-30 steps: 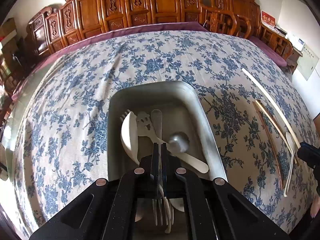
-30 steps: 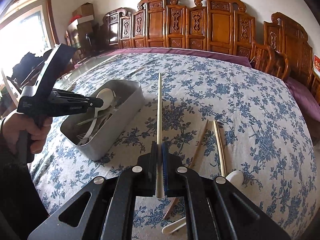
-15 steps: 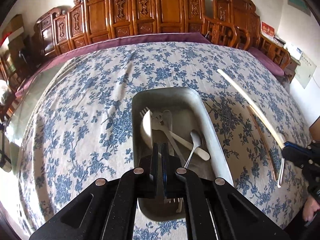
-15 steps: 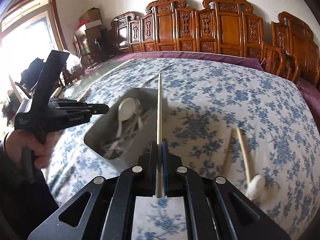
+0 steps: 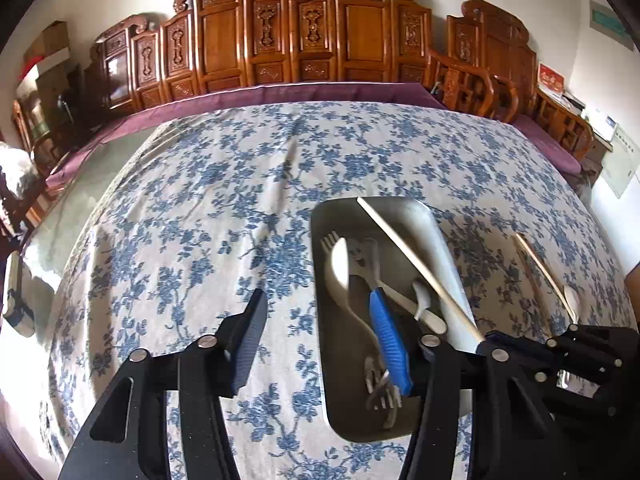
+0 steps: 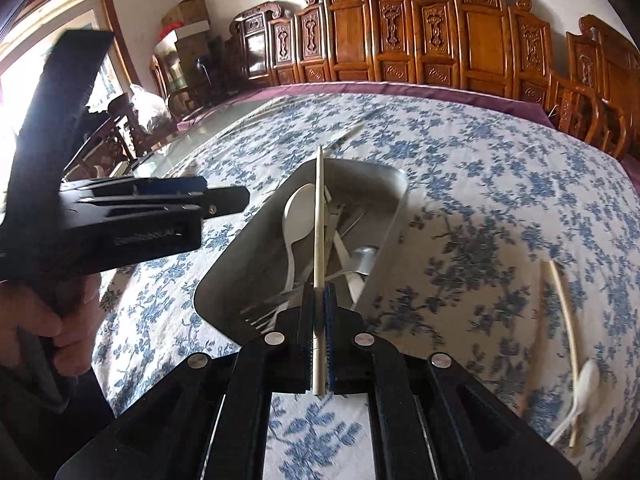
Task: Organize utensils
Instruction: 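Lower the chopsticks into the grey tray and open the right gripper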
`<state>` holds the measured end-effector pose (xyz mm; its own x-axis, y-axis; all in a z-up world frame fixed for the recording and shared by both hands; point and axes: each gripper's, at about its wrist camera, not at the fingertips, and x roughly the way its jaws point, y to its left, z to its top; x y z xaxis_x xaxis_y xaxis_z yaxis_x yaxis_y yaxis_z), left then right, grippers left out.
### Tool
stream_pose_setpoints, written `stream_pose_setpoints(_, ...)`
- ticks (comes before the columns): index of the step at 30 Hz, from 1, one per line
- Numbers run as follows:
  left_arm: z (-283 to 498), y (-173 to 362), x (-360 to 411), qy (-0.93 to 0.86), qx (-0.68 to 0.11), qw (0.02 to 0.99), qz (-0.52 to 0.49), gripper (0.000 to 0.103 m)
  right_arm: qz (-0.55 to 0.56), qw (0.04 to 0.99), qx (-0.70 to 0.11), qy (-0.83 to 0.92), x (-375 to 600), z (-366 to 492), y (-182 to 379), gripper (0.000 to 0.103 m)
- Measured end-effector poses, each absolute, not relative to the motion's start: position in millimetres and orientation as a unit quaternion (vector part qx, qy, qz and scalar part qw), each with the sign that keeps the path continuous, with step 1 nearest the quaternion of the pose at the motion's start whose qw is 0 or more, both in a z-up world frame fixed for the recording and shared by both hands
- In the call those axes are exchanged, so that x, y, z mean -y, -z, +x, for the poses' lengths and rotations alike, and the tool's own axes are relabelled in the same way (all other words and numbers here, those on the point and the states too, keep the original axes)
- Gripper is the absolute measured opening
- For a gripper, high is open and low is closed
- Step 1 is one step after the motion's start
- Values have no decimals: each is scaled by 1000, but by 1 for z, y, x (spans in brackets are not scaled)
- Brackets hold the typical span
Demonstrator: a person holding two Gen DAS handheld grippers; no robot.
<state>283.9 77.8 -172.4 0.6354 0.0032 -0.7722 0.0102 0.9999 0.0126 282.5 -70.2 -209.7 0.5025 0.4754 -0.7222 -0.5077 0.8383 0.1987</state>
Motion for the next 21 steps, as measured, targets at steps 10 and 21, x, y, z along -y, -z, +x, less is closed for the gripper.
stream_pose_setpoints(10,286,171,-92,-9,-425,905,-10,78,-24,859,-429,-279,53,299,231,8)
stream_pose_setpoints(21,287,170,-94,-13,-425,905,-12,78,8,854,-417,-312,67,297,227,9)
